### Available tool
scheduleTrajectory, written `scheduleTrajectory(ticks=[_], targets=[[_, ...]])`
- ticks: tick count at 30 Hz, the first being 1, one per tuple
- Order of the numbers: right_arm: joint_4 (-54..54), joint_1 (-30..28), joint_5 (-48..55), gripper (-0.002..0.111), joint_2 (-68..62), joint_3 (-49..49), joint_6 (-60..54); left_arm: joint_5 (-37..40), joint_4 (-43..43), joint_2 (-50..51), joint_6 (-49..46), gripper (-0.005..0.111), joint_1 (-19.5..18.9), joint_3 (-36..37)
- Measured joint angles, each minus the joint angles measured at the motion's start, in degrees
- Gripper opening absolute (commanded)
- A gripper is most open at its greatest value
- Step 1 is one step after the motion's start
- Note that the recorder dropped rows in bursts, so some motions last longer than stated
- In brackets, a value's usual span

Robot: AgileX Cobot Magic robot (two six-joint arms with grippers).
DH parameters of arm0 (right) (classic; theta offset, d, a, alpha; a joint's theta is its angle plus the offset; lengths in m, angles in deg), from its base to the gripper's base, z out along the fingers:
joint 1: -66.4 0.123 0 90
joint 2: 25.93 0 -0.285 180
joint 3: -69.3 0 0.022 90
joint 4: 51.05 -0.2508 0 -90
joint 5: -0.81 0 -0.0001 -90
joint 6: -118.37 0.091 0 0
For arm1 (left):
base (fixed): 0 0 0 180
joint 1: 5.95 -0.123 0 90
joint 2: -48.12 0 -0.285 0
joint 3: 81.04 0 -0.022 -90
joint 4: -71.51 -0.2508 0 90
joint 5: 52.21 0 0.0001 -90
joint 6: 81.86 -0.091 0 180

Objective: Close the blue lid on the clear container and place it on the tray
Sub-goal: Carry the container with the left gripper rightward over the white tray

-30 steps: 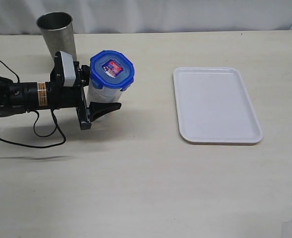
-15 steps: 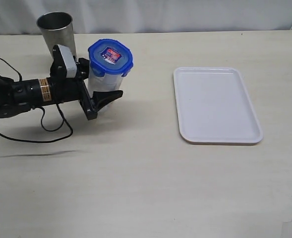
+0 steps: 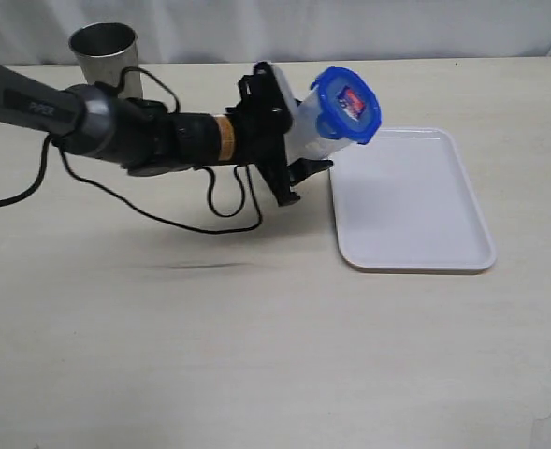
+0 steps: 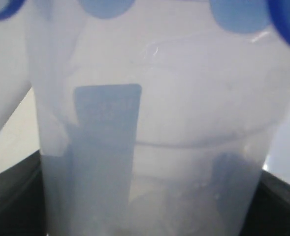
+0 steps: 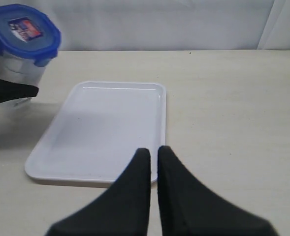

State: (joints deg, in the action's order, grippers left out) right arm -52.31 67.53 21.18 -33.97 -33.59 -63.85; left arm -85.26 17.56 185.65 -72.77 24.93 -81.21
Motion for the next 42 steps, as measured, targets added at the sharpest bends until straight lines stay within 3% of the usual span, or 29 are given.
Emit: scheduleTrajectory(ticks=[6, 11, 17, 21, 29, 42], targets=[[0.00, 0.00, 0.00, 0.005, 0.00, 0.00, 0.00, 30.78, -0.12, 0.12, -14.79, 0.000, 7.21, -11.58], [0.00, 0.00, 0.00, 0.005, 0.00, 0.00, 0.00, 44.74, -2.95, 0.12, -23.90, 0.000, 9.91, -16.72], [0.00, 0.00, 0.00, 0.005, 0.00, 0.00, 0.00, 63.72, -27.09, 0.12, -25.82, 0.000, 14.82, -17.57], [0.00, 0.00, 0.00, 0.005, 0.00, 0.00, 0.00, 71.73, -35.81, 0.12, -25.82, 0.000, 17.44, -17.57], [0.00, 0.00, 0.00, 0.005, 0.00, 0.00, 0.00, 72.69, -37.38, 0.12, -26.03, 0.000, 21.56, -17.57], [0.00, 0.00, 0.00, 0.005, 0.00, 0.00, 0.00, 71.94, -38.83, 0.12, -26.03, 0.000, 22.05, -17.57]])
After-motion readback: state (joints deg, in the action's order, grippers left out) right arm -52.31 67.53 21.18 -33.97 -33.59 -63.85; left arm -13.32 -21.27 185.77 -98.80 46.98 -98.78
